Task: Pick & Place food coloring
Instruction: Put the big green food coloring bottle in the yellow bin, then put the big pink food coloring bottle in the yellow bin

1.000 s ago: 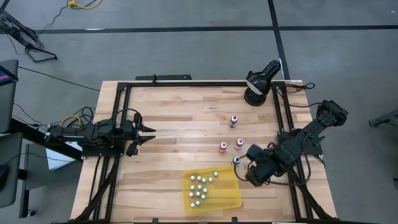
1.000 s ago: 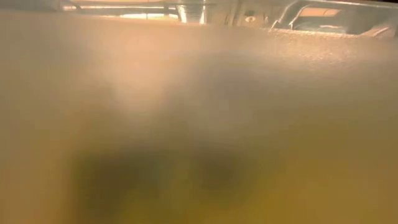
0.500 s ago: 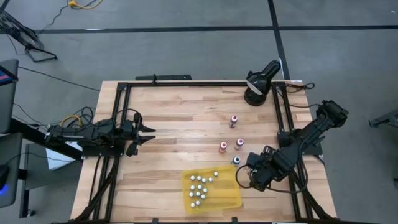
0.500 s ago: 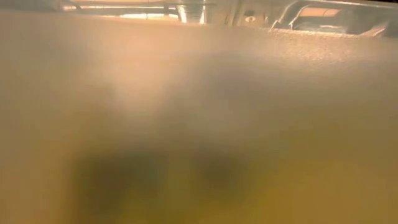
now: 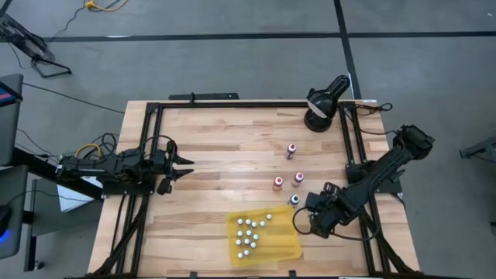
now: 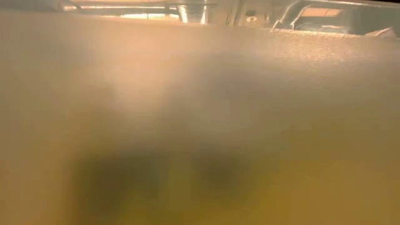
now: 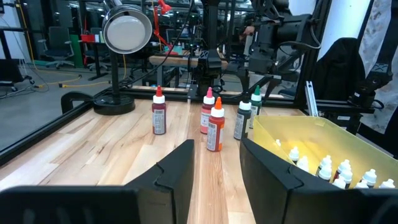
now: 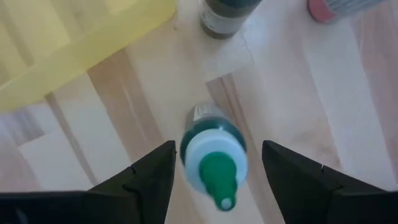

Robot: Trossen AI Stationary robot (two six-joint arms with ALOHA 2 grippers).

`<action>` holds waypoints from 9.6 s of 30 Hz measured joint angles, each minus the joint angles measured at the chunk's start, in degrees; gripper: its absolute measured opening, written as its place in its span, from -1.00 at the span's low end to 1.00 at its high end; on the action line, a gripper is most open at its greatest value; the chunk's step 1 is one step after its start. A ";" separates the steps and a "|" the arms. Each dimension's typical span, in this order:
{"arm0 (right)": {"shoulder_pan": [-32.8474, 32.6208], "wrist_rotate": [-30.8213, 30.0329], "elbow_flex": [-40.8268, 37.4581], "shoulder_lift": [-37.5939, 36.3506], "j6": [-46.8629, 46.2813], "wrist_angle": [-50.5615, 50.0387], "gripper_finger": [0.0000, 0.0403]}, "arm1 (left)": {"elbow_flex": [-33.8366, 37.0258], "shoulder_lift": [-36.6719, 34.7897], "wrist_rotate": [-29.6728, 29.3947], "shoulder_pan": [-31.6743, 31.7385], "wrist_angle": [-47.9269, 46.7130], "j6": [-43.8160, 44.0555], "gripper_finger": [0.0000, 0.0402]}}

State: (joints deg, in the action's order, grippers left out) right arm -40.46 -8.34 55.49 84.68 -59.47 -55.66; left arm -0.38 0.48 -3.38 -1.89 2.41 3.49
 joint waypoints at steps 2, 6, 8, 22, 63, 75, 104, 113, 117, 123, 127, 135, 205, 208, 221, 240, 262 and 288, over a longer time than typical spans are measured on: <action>0.26 -0.63 -0.58 0.00 1.14 0.25 0.12 | 0.00 0.01 0.00 -0.01 -0.01 -0.01 -0.40; 0.49 -0.68 -1.68 0.00 2.94 1.98 -0.01 | 0.00 0.01 0.00 -0.01 -0.02 0.00 -0.40; 0.54 -0.66 -2.12 0.00 2.95 2.74 -0.13 | 0.00 -0.01 0.00 -0.02 -0.02 0.00 -0.40; 1.11 1.91 -1.05 0.07 4.50 3.06 -0.32 | 0.00 -0.01 0.00 -0.01 -0.01 -0.01 -0.40; 9.24 12.62 25.24 1.98 34.63 3.08 -0.36 | 0.00 0.01 0.00 0.00 -0.02 0.00 -0.40; 10.72 6.41 28.16 8.70 43.38 -1.23 -0.35 | 0.00 -0.01 0.00 0.00 -0.02 -0.02 -0.40; 12.02 0.88 25.10 17.84 47.04 -0.73 -0.33 | 0.00 0.00 0.00 -0.01 0.00 -0.01 -0.40; 9.16 4.36 30.33 17.62 43.96 -3.34 -0.33 | 0.00 0.01 0.00 0.00 -0.02 -0.01 -0.40; 7.11 4.26 33.73 17.57 39.23 -7.44 -0.33 | 0.00 -0.01 0.00 -0.01 0.00 -0.01 -0.40; 4.04 6.69 34.85 17.57 29.19 -8.09 -0.33 | 0.00 0.00 0.00 -0.01 0.00 0.00 -0.40; 1.97 6.89 34.85 17.64 22.91 -6.92 -0.33 | 0.00 -0.01 0.00 -0.01 -0.01 -0.01 -0.40; 0.32 3.35 34.85 17.70 10.54 -5.43 -0.32 | 0.00 0.00 0.00 -0.01 0.00 0.00 -0.40; 0.58 6.93 35.84 28.24 8.45 -0.61 -0.03 | 0.00 0.00 0.00 -0.01 -0.01 0.00 -0.40; 0.74 6.91 35.84 27.85 8.46 -0.54 -0.03 | 0.00 -0.01 0.00 0.00 -0.01 0.00 -0.40; 2.52 4.57 35.88 22.20 11.69 -8.74 0.06 | 0.00 0.01 0.01 -0.01 -0.02 0.00 -0.40; 7.82 -1.90 35.84 13.42 19.50 -21.27 0.11 | 0.00 0.01 0.02 -0.01 -0.02 0.00 -0.40; 12.47 -10.21 22.14 1.97 45.04 -17.18 0.11 | 0.00 0.01 0.00 -0.01 -0.02 0.00 -0.40; 30.11 -0.53 9.45 -1.92 50.49 -4.92 0.11 | 0.00 0.01 0.01 0.00 -0.02 0.00 -0.40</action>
State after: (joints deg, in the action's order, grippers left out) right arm -10.35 -8.87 64.95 82.76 -8.98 -60.58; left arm -0.38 0.49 -3.37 -1.89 2.39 3.49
